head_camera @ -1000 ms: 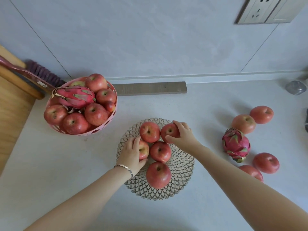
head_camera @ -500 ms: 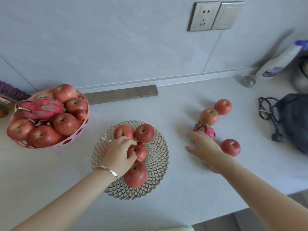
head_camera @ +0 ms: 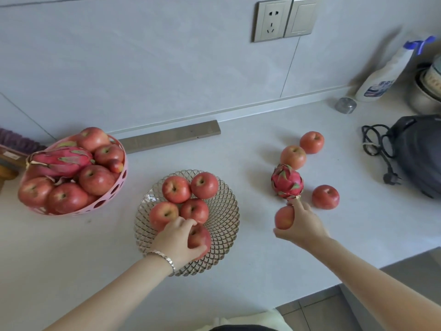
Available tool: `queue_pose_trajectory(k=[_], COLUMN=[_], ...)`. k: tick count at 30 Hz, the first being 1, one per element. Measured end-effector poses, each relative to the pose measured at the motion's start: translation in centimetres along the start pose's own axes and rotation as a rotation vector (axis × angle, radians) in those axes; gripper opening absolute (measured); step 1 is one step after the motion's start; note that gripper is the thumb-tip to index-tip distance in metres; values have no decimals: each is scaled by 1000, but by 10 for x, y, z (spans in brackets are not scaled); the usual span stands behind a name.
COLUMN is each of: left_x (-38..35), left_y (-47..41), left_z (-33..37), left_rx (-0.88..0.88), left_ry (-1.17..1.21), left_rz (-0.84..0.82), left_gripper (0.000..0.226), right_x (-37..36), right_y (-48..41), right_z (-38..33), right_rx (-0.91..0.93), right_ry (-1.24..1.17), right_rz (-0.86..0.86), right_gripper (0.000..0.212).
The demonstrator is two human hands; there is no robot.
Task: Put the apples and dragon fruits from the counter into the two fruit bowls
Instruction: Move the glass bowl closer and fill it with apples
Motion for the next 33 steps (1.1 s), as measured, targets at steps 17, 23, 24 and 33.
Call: queue_pose_trajectory(k=[17, 23, 24, 33], left_x=[-15, -14, -13, 21], left_y=[20, 22, 22, 35], left_z=[-30, -41, -43, -53], left_rx=[106, 75, 70, -25], left_ry=[-47, 26, 26, 13], left_rz=[143, 159, 162, 429], left_gripper=[68, 69, 70, 56], right_x=[-102, -114, -114, -108], right_y=[44, 47, 48, 38], right_z=[-135, -130, -129, -139], right_rx=[353, 364, 373, 270], right_ry=[115, -55, -82, 104], right_rz=[-208, -330, -370, -169], right_gripper=[78, 86, 84, 85])
Point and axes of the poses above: each hand's wrist, its own y-axis away from the middle knuckle, its own x-axis out of the back of the hand, z = x × y, the point moved 5 cm from there along -y, towards the middle knuckle, and after that the axes turned 5 degrees about -x, right-handed, at the moved point
